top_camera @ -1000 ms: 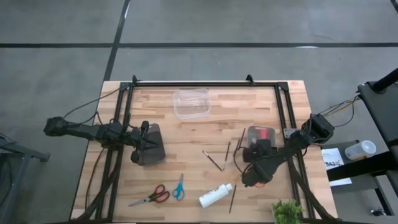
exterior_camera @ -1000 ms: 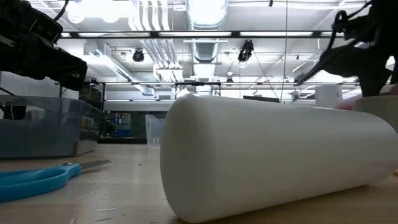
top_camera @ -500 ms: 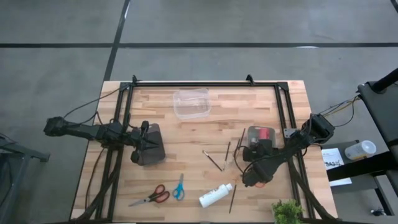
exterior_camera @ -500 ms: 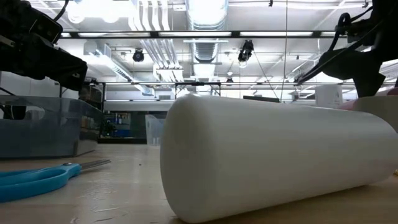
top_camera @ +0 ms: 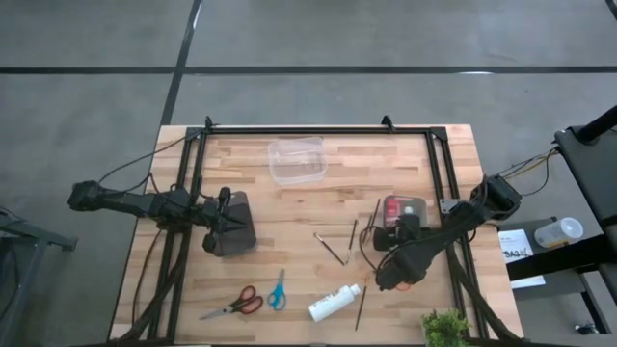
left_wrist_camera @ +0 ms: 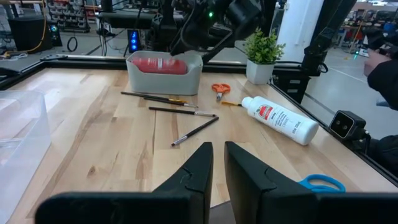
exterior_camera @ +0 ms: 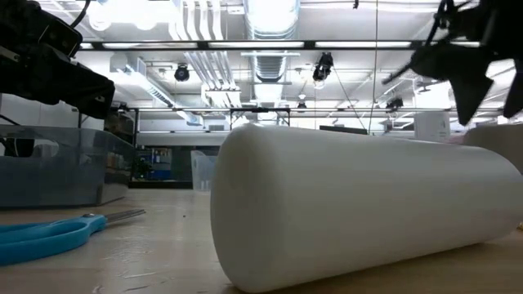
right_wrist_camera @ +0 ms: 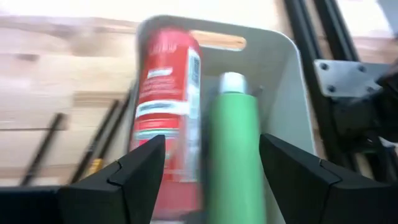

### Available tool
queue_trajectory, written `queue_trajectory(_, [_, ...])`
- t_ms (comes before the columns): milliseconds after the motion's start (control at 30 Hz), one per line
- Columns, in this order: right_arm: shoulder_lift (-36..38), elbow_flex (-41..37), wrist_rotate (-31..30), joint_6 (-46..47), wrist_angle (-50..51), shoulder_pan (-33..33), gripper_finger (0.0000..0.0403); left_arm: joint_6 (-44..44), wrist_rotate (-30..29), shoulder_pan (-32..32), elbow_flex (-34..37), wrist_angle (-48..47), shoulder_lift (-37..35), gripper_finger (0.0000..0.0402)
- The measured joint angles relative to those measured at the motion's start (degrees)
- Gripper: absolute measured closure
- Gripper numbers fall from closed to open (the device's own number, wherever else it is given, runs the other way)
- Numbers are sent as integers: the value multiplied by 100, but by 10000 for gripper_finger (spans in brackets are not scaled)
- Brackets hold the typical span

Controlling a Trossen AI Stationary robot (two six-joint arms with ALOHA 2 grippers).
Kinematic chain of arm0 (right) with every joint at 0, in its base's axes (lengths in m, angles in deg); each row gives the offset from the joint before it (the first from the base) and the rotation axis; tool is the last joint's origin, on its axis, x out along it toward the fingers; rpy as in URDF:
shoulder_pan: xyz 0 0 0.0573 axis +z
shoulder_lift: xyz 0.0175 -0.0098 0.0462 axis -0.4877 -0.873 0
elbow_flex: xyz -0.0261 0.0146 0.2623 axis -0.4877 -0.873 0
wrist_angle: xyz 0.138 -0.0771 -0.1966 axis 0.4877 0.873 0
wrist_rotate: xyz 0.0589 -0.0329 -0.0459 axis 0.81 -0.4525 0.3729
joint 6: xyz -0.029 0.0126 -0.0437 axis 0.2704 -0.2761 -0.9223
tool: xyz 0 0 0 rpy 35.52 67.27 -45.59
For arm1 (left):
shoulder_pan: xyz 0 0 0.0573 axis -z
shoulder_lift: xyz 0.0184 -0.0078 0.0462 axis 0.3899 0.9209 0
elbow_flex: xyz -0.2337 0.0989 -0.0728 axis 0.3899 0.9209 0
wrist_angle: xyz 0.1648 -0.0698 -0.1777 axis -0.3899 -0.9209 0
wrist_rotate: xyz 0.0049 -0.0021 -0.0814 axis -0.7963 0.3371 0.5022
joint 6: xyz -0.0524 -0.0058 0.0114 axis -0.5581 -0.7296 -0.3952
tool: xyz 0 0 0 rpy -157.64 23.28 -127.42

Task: Pick & Place Paint Supplies
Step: Put the white paint bottle into the gray bin

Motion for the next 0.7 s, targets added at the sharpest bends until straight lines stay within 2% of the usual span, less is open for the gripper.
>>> queue_trajectory(233, [31,391,-638,-288,-4,0,145,0,-1,0,0,1,0,351])
queue_trajectory(367, [31,717,-1188,-828,-35,0,145,0,-1,0,0,1,0,351])
queue_trajectory(533, [33,1118,-1467,-2714,-591,-4,145,0,0,0,1,1,0,351])
queue_trajectory(700, [33,1308,-1393,-5022,-1857,-3,145,0,1,0,0,1,0,351])
